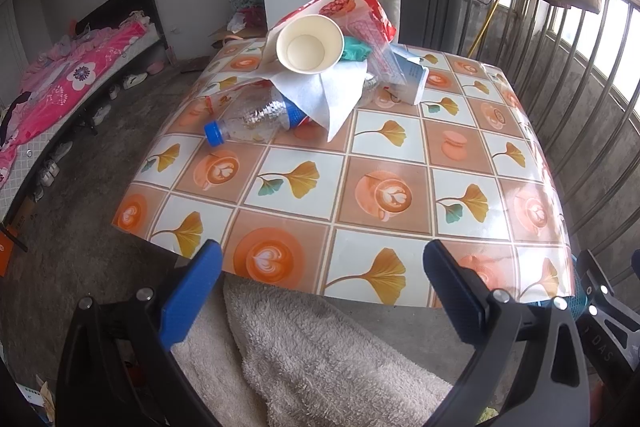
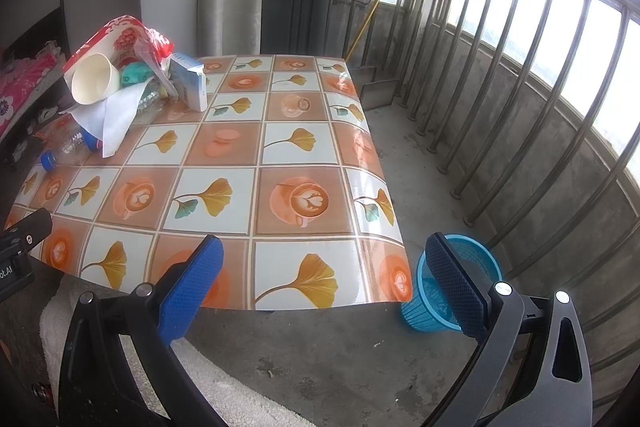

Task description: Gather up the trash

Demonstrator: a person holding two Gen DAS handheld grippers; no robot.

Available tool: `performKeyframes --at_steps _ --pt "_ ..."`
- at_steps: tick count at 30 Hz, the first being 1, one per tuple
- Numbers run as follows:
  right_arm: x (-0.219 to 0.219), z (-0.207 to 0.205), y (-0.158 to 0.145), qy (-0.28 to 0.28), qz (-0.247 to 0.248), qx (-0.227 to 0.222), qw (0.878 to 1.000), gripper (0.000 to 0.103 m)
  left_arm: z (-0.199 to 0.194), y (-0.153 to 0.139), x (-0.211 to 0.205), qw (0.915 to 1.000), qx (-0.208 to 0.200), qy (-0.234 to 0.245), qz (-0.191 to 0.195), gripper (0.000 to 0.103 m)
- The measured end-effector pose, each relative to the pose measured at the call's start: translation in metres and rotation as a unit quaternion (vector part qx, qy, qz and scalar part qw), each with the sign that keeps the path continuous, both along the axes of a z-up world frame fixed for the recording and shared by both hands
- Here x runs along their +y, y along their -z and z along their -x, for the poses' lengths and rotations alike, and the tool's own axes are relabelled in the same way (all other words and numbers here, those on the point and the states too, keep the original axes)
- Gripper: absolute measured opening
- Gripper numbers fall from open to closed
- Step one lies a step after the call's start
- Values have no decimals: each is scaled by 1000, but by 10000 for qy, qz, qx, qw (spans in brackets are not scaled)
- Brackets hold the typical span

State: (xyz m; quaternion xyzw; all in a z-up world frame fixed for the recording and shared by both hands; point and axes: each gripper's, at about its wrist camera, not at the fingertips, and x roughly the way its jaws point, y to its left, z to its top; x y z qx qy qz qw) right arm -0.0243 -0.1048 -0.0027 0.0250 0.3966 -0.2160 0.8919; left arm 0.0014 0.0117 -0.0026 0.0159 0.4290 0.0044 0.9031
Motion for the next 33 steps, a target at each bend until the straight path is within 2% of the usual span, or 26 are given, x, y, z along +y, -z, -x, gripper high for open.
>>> performKeyframes --at_steps 33 --pt "-1 0 1 7 -11 -6 10000 97 0 0 0 10000 -1 -1 -11 98"
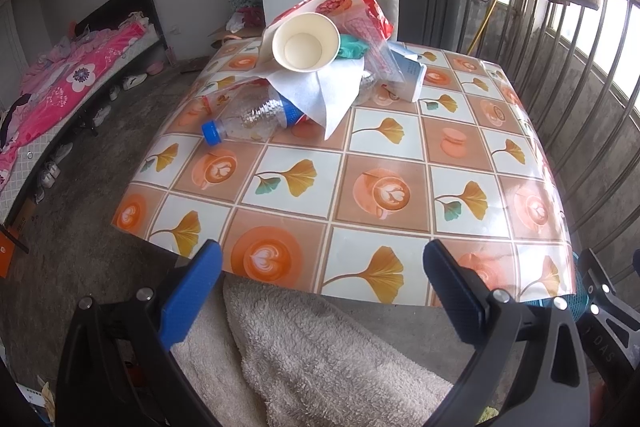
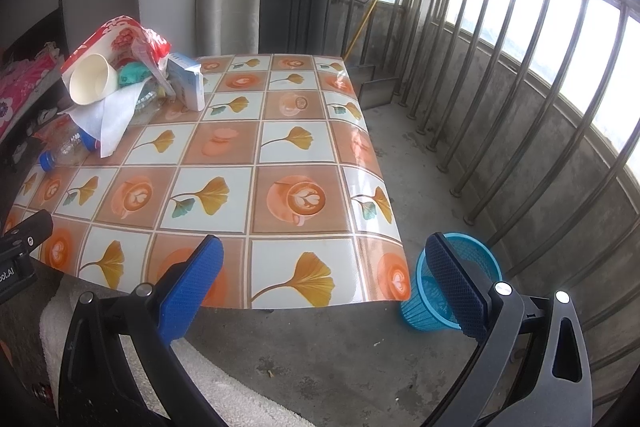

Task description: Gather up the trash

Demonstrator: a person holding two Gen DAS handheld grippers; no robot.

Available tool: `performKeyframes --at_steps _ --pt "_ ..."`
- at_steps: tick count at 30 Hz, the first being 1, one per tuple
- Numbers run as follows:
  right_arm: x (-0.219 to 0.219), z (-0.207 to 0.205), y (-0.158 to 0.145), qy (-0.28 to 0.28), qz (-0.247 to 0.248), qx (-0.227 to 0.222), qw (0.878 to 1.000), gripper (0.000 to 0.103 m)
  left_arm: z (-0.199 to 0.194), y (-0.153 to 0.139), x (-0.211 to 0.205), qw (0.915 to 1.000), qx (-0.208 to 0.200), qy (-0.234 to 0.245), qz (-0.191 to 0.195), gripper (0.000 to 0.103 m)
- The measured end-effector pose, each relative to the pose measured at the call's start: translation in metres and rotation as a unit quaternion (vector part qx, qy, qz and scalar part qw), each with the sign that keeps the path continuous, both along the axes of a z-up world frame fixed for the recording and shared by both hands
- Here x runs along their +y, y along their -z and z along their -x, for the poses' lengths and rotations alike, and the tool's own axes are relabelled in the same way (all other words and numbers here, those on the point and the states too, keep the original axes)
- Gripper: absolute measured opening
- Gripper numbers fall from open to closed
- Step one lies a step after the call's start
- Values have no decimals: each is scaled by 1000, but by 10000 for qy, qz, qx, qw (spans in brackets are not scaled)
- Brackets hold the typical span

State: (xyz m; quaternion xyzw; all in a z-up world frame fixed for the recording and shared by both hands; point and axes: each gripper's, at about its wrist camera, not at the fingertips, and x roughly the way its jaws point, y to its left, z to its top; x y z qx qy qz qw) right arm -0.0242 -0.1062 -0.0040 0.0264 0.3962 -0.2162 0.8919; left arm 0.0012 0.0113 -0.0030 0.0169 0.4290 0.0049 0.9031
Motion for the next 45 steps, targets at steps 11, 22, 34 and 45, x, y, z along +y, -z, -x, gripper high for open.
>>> performKeyframes --at_steps 11,22,34,45 --pt "-5 -3 5 -52 -6 29 10000 97 -1 0 1 10000 7 -4 -32 98" --pt "-12 -80 15 -598 -459 185 9970 97 -43 13 47 9987 104 -478 -151 98" --pt "-3 -151 -2 -1905 -510 -802 9771 97 -88 -12 112 9838 -829 -33 1586 98" --pt "-27 -205 -25 -2293 -943 -1311 9599 88 -132 -51 107 9754 -1659 541 1347 98"
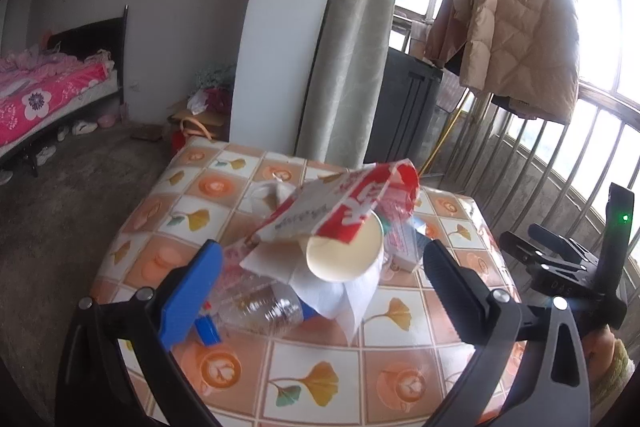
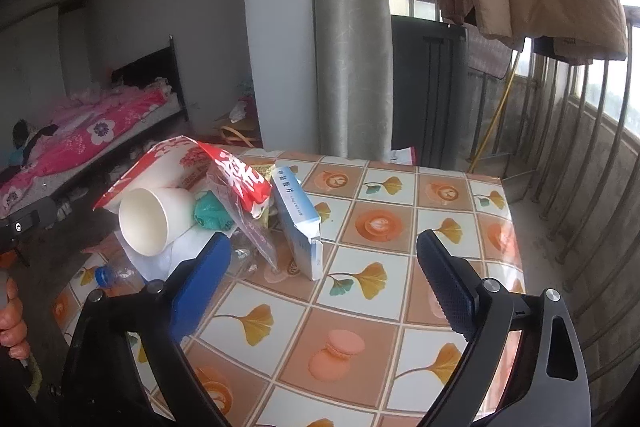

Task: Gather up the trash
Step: 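Grasp the clear plastic cup with the left tool while the right tool grasps the blue-and-white medicine box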

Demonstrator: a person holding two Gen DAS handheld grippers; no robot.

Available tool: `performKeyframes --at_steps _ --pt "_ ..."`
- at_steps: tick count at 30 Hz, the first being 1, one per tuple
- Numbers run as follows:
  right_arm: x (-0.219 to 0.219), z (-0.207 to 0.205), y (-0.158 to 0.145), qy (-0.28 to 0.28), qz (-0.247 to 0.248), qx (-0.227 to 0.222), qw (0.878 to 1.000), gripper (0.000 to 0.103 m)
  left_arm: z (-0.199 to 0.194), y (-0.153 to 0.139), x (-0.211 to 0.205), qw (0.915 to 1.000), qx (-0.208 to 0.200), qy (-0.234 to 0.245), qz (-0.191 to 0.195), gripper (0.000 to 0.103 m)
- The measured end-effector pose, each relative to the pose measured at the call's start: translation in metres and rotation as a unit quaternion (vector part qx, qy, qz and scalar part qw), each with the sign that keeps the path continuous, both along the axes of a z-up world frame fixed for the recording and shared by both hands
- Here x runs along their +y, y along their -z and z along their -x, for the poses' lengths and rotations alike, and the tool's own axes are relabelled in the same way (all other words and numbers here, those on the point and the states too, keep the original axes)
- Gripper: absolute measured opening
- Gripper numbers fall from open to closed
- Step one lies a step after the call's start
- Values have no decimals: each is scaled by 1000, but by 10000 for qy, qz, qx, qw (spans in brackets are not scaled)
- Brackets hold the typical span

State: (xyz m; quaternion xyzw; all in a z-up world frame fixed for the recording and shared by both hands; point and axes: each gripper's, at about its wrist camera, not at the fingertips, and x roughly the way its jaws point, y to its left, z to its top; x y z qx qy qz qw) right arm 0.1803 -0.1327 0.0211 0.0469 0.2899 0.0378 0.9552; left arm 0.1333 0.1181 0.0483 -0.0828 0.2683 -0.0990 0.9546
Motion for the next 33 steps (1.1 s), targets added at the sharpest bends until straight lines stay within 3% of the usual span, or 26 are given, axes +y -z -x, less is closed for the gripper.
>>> performKeyframes --at_steps 2,5,9,11,14,16,18,23,33 --pt "-11 -11 -1 -83 -359 136 9992 84 -10 -7 13 9999 -88 -136 32 98" --pt "-31 -32 -4 -243 -829 359 9956 82 -40 -19 49 9982 -70 -272 524 98" --pt "-47 -74 4 -689 -1347 1039 9830 77 -119 -11 80 9931 675 171 940 98" --pt "-50 -91 14 -818 -1493 1359 9760 72 -169 11 90 9811 1426 317 1267 97" --pt "-48 -110 29 -973 -1647 1736 9661 66 -228 53 98 9504 2431 333 1911 86" --pt "-46 -121 37 -1030 -1696 1938 9608 61 -255 80 98 9325 2922 283 2103 80" --pt "-45 -129 39 -1083 -1734 2058 9570 61 -275 98 94 9214 3234 163 2148 75" --pt "-32 -142 38 -1328 -1353 2164 9577 59 -297 118 82 9162 3514 35 1925 62" --pt "2 -154 46 -1950 -144 2169 9564 57 -293 122 87 9182 3496 -73 1861 20"
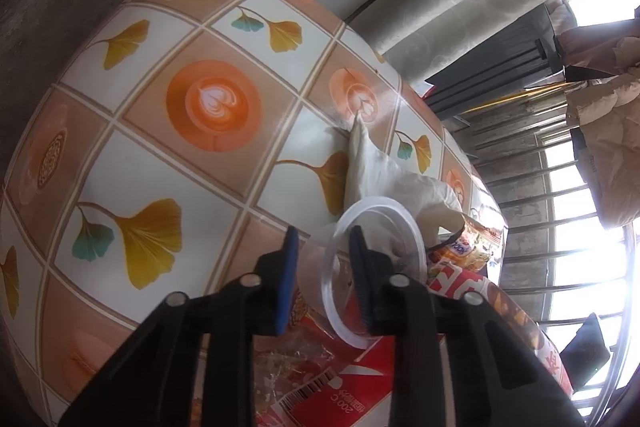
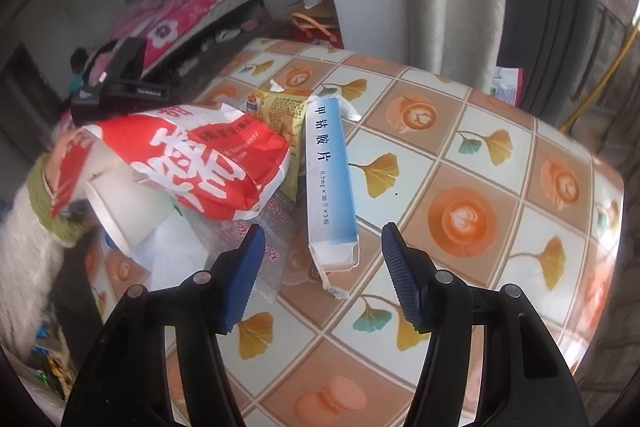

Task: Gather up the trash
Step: 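Grasp the clear plastic cup with the left tool while the right tool grasps the blue-and-white medicine box, then carry the cup and box to the blue wastebasket and open both tools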

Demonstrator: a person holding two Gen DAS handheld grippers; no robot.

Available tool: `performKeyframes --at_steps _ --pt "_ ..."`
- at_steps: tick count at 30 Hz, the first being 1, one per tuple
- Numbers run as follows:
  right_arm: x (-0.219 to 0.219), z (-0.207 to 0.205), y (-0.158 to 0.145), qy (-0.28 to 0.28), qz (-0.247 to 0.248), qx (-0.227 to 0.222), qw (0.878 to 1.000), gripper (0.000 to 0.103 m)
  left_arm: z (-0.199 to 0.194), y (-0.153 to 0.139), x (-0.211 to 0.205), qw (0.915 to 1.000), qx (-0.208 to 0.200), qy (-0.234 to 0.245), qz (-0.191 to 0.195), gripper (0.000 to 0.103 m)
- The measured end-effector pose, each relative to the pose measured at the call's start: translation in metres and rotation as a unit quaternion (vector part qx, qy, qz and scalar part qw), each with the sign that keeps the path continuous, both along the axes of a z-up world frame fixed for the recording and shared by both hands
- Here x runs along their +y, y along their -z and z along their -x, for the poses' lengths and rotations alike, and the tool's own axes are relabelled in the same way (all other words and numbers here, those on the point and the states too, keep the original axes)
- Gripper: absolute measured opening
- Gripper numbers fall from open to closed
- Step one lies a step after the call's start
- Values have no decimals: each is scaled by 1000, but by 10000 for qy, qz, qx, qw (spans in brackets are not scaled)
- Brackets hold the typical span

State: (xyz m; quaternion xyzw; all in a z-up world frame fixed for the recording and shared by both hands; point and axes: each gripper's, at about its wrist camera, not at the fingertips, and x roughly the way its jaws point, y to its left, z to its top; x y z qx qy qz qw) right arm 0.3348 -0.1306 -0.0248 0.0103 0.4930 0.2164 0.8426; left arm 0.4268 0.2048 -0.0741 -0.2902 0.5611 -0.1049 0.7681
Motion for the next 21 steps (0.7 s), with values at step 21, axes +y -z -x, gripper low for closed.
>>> performKeyframes --at_steps 21 --pt "-6 -28 28 330 170 351 9987 28 10 -30 -3 9974 -678 -65 -223 5"
